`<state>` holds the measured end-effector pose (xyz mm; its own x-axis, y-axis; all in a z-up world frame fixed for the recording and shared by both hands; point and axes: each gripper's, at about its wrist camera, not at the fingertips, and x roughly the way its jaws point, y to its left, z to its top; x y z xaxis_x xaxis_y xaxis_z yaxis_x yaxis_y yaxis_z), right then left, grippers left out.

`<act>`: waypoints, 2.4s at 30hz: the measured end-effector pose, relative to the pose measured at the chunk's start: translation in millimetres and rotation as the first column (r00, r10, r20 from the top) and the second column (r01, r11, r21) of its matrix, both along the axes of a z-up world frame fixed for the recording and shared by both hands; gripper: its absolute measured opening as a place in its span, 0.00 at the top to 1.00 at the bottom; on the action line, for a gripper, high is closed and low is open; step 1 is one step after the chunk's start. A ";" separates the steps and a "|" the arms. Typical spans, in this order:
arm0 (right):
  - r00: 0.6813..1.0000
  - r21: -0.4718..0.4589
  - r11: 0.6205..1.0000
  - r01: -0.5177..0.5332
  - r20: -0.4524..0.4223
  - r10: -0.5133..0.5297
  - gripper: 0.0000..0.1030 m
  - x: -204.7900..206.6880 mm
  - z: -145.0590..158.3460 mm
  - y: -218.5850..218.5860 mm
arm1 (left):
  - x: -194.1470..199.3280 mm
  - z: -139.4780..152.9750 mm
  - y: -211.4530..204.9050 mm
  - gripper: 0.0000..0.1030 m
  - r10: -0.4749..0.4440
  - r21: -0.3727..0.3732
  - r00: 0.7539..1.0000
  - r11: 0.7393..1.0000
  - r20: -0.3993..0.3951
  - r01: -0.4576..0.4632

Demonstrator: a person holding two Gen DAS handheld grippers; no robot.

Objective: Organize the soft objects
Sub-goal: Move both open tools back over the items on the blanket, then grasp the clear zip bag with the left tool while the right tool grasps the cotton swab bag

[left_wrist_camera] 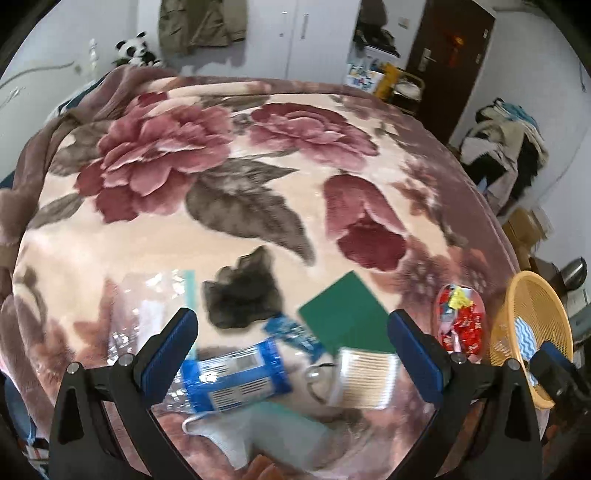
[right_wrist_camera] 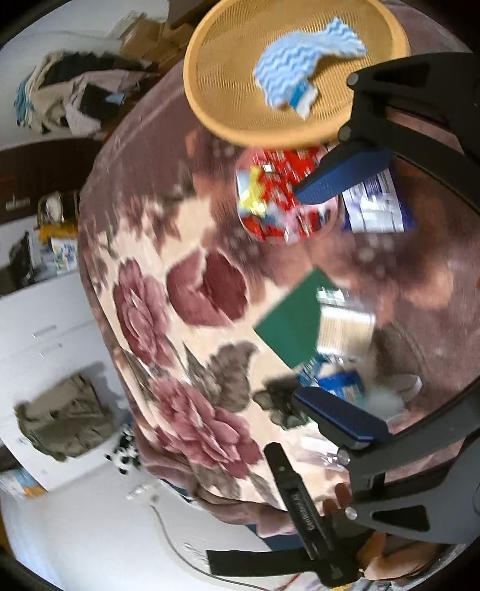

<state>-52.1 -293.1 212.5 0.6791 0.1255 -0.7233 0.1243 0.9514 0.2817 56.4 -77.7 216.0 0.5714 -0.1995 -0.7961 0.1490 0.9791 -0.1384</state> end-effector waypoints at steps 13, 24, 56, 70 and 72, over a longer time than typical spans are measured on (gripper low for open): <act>0.988 -0.038 0.993 -0.112 -0.108 0.108 0.03 2.3 -33.4 80.5 | -27.4 -31.2 82.9 0.00 0.056 0.035 0.997 0.998 -0.056 -0.054; 0.972 -0.040 0.991 -0.129 -0.202 0.118 0.03 -9.8 -66.4 97.4 | -52.0 -59.6 101.9 0.00 0.055 0.052 0.992 0.997 -0.117 -0.049; 0.946 -0.079 0.997 0.005 -0.323 -0.030 0.03 42.0 -115.2 82.7 | -47.5 -103.9 142.6 0.00 0.094 0.010 0.975 0.996 -0.200 -0.094; 0.907 -0.080 0.993 0.090 -0.405 -0.114 0.31 69.8 -153.2 78.7 | -0.5 -119.0 172.1 0.00 0.153 0.006 0.962 0.988 -0.226 -0.155; 0.920 -0.060 0.992 0.111 -0.372 -0.126 0.31 64.3 -146.2 72.8 | 7.7 -121.5 175.0 0.00 0.166 0.006 0.958 0.986 -0.233 -0.170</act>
